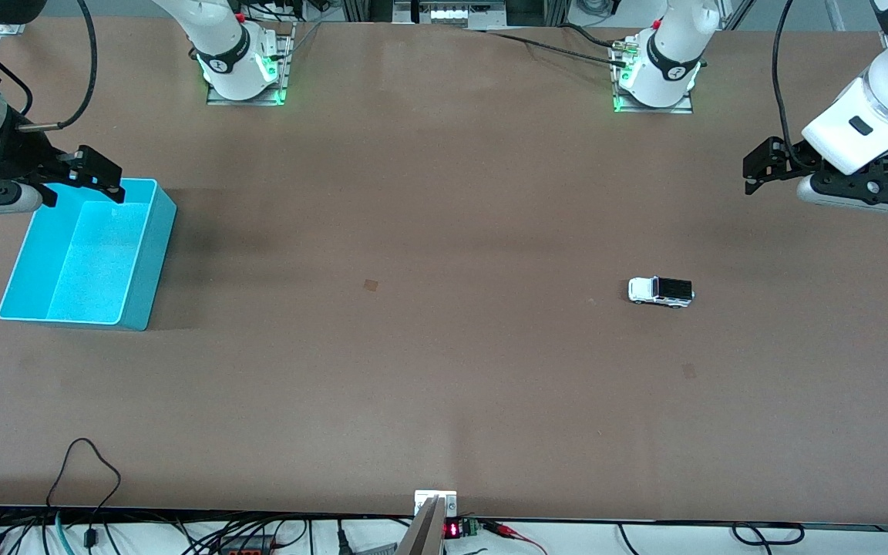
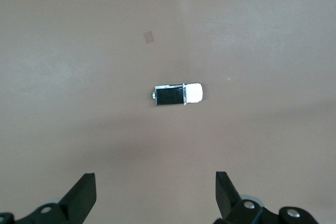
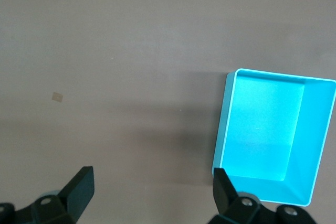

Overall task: Wind and store white jeep toy
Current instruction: 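Move the left gripper toward the white toy jeep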

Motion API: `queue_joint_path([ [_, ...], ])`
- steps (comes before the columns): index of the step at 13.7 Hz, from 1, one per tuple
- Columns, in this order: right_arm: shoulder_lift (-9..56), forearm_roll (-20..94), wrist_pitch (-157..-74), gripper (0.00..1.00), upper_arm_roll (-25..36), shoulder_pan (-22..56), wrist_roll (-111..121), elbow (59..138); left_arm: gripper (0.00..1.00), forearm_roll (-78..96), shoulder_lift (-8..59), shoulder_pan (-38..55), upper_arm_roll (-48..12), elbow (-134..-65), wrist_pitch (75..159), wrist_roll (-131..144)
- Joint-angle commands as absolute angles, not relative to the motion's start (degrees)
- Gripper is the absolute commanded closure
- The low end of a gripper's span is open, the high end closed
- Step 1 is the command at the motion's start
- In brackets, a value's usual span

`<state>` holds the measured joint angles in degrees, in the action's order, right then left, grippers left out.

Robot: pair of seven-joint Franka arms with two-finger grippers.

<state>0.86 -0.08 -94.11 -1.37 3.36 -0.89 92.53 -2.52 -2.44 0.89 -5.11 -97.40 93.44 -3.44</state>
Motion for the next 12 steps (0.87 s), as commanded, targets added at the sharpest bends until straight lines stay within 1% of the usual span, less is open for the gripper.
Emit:
queue_joint_path([
  [1, 0.8, -0.7, -94.7, 0.0, -1.4, 3.2, -0.1, 92.3, 0.0, -2.2, -1.4, 0.8, -4.5, -95.3, 91.8, -4.7],
  [9, 1.0, -1.1, -98.6, 0.0, -1.5, 3.5, -0.1, 92.6, 0.0, -2.1, -0.5, 0.5, -4.5, -95.3, 91.0, -4.3],
  [12, 1.0, -1.4, -98.6, 0.0, -1.5, 3.6, -0.1, 92.6, 0.0, -1.8, 0.0, 0.6, -4.5, -95.0, 83.8, -4.3],
])
